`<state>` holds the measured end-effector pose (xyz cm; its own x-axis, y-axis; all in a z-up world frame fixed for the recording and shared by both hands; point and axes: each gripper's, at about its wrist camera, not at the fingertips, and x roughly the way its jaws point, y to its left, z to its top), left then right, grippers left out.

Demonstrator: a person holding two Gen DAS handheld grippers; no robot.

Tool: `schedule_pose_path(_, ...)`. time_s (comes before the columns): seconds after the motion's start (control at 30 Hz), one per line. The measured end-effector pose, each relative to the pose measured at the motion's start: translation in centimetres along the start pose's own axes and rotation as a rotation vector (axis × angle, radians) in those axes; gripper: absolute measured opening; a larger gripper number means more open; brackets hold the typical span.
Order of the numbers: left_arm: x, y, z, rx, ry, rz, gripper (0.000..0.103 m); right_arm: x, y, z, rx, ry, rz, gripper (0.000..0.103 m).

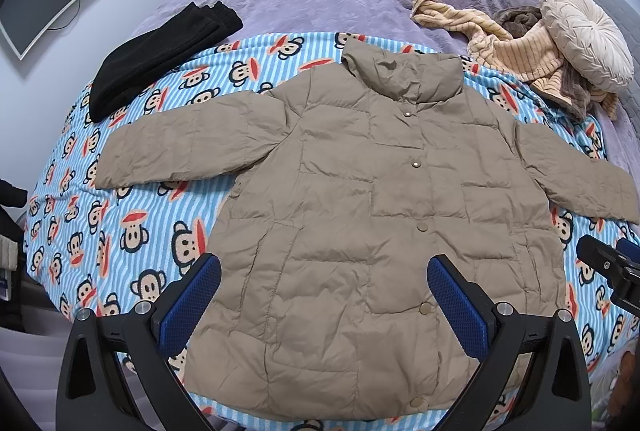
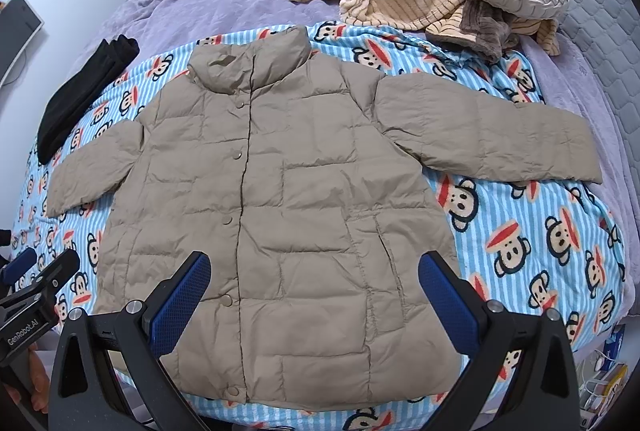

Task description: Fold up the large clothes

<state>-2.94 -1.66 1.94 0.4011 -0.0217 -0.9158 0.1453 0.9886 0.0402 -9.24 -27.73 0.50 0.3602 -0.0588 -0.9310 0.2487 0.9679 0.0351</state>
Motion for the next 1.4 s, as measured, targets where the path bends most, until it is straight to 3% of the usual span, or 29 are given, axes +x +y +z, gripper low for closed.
schedule_pose_path(1.4,0.19,-0.05,-0.13,-0.004,0.006,0.005,0.103,0.36,0.11,-0.02,0.000,0.002,0.006,0.103)
